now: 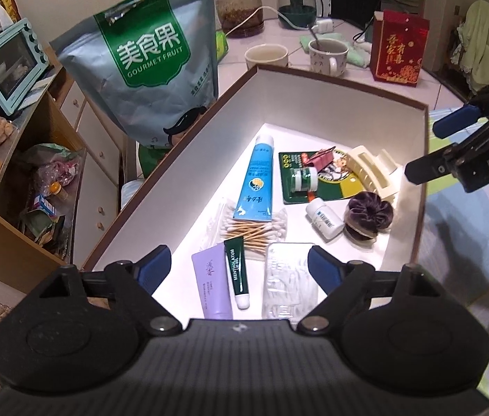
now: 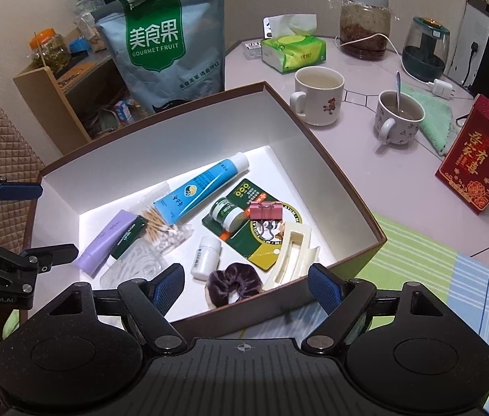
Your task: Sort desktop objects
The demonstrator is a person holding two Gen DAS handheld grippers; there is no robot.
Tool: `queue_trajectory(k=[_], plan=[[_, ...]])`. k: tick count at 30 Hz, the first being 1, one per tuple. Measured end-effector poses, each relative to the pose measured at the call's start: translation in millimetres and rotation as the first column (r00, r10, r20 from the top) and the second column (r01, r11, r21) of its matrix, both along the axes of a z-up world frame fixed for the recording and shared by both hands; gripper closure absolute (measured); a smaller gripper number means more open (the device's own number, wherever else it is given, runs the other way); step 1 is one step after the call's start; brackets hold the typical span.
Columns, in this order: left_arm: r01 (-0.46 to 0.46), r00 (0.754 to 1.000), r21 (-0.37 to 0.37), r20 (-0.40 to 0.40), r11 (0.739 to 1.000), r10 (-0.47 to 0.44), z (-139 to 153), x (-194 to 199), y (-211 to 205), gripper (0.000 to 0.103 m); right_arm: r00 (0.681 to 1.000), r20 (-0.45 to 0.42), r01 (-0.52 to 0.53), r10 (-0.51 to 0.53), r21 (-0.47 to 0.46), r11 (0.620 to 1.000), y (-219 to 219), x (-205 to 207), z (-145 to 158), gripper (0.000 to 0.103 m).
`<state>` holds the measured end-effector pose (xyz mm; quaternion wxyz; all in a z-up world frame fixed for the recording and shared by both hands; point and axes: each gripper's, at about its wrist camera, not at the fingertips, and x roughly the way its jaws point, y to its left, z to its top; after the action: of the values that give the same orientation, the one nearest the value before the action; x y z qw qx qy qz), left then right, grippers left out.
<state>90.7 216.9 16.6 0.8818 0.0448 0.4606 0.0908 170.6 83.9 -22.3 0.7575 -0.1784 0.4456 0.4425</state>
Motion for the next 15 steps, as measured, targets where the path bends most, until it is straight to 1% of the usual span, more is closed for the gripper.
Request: queue_trajectory(k=[5,8,15], plan=[[0.007,0.999,0.001,0.053,1.0,-0.007,9.9,-11.4,-8.0,0.011,1.0,0.006,-0.01,0.01,0.013,1.0,-4.7,-7.2,4.6,0.022],[0.002,0.997,0.006,0.079,1.0,-0.002,16.2,-17.9,-12.2,0.011,1.0,0.012,-0.02,0.02,0.024,1.0,-6.9,-11.9,7.9,0.022],[-0.005,0.995,-0.005,0.103,1.0,0.006,25.0,-30.3,-19.7,0.011,0.999,0.024,-0.045,0.044,0.047,0.998,-12.6,-22.5,14.8,0.022]])
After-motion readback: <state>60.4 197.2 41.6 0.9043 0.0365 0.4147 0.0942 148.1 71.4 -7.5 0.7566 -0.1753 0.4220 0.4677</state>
